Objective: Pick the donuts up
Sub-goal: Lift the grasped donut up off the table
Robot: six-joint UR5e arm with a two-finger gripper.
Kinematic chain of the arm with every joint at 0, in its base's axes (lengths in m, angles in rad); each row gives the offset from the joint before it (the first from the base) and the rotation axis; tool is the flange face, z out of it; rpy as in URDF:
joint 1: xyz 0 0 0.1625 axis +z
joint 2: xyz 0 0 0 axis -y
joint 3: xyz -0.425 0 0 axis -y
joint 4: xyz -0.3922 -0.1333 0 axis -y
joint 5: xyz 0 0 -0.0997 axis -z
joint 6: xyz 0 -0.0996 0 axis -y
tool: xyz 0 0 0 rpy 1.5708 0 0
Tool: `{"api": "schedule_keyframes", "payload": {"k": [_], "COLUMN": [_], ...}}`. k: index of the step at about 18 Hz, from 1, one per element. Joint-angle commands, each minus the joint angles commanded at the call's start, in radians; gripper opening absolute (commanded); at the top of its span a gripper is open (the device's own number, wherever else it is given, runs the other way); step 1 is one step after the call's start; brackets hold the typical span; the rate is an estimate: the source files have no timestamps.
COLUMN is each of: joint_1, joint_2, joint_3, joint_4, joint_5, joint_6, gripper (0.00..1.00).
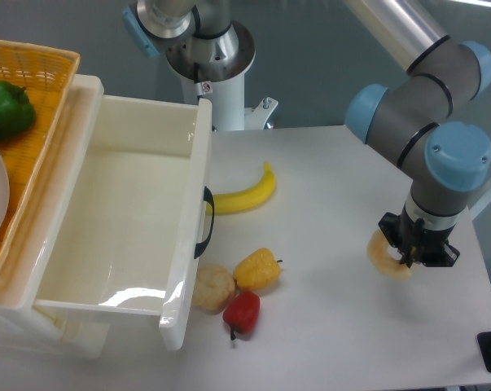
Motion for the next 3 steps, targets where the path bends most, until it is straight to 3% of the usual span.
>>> {"api": "schedule_keyframes", "payload": {"k": [3], "joint_1": [0.006], "joint_2": [0.011], "joint_3": [-0.002], "joint_4": [-0.003], "joint_5": [0.0], "joint_6": [0.029], "gripper": [0.0]}}
